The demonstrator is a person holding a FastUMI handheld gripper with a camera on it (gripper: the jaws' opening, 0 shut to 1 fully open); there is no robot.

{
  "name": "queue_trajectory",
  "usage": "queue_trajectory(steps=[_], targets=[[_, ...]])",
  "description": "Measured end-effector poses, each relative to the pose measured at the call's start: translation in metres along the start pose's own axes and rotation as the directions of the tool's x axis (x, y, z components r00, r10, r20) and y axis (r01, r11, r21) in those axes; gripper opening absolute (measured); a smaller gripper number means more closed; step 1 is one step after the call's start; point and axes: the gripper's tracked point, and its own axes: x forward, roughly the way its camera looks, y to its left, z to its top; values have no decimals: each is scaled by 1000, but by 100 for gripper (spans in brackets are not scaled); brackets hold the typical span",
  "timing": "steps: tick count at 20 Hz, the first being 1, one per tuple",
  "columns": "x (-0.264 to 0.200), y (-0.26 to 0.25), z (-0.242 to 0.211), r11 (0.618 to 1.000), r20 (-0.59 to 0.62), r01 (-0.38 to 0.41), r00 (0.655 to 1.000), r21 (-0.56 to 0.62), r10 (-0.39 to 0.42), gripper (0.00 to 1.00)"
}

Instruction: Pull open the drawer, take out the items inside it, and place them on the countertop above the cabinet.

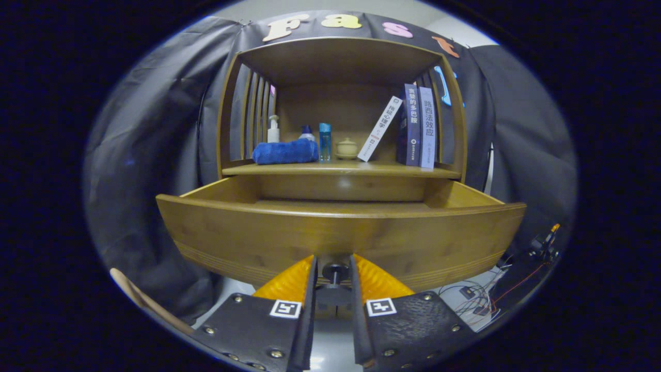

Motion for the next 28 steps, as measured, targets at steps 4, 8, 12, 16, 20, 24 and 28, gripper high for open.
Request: queue_trajectory(steps=[4,8,12,16,20,24,28], targets=[[3,-2,-4,998,-15,41,999,38,-40,38],[3,-4,-6,996,-39,41,999,75,-38,25],[-27,-2,13,998,-3,9,1000,55,-9,5],[-33,-4,12,998,40,12,999,61,-14,5],[-23,-8,5,996,-14,18,1000,87,-17,22],[-11,-5,-10,999,-52,26,998,37,-24,52],[9,-4,-25,996,-89,34,996,82,-27,52]])
